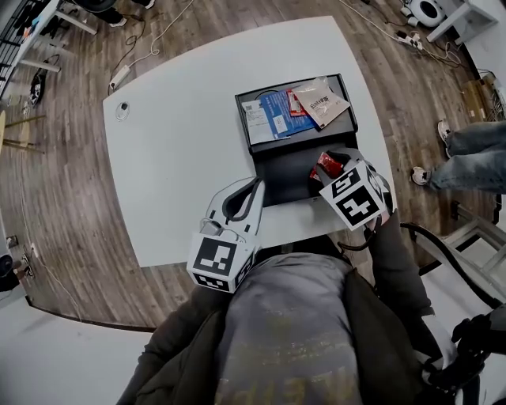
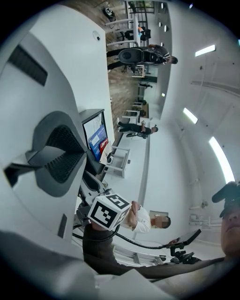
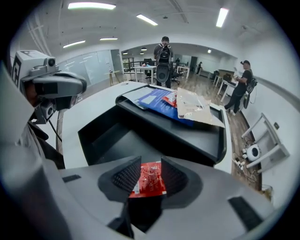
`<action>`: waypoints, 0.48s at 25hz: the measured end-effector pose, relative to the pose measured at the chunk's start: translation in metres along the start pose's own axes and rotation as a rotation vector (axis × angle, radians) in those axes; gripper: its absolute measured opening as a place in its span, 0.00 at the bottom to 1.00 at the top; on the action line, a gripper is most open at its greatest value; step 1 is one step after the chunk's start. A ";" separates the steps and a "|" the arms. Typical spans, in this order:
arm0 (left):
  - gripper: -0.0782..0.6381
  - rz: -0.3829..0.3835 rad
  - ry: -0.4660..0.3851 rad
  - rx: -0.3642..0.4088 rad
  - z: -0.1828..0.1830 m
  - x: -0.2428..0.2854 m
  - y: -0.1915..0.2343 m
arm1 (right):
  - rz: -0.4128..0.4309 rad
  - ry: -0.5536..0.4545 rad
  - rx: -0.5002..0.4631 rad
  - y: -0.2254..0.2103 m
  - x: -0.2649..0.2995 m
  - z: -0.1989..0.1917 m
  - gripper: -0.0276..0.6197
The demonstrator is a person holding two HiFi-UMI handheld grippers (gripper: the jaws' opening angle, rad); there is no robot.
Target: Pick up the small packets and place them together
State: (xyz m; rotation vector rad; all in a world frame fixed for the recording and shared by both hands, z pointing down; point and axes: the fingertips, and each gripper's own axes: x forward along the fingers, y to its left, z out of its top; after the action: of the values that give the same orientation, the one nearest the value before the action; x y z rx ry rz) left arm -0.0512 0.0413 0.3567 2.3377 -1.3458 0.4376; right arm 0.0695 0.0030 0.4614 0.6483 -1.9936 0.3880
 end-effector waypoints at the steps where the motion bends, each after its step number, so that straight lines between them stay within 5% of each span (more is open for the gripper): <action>1: 0.11 0.000 -0.001 -0.002 0.000 0.001 0.001 | -0.001 0.011 -0.010 0.001 0.002 -0.001 0.23; 12: 0.11 -0.012 0.001 -0.020 0.003 0.015 0.017 | -0.005 0.183 -0.144 0.010 0.024 -0.010 0.32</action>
State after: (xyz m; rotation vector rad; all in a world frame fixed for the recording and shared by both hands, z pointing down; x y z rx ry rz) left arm -0.0583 0.0205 0.3639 2.3279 -1.3287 0.4192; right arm 0.0614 0.0099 0.4870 0.5093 -1.8261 0.2870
